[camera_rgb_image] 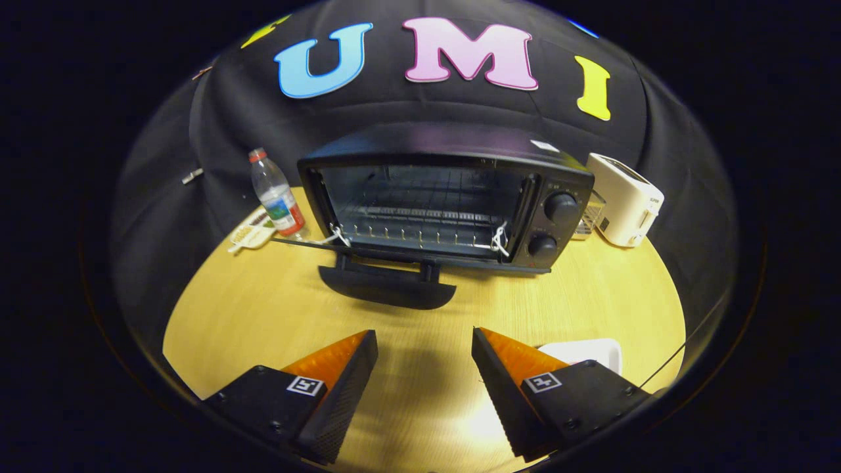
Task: Open the toaster oven, put the food inside, and close the toaster oven door.
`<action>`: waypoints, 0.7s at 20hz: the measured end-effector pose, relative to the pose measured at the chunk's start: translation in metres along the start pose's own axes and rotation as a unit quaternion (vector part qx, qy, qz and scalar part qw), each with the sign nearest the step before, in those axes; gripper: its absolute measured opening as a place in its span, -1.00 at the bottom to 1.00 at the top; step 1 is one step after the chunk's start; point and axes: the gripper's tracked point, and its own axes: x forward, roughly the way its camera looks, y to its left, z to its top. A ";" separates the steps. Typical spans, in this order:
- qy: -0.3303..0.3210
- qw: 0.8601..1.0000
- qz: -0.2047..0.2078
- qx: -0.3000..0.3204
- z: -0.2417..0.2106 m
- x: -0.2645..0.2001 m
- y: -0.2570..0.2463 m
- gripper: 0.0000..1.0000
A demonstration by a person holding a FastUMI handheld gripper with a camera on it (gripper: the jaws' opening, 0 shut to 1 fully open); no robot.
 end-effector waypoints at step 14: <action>-0.143 0.989 -0.035 -0.007 0.142 0.047 -0.012 0.87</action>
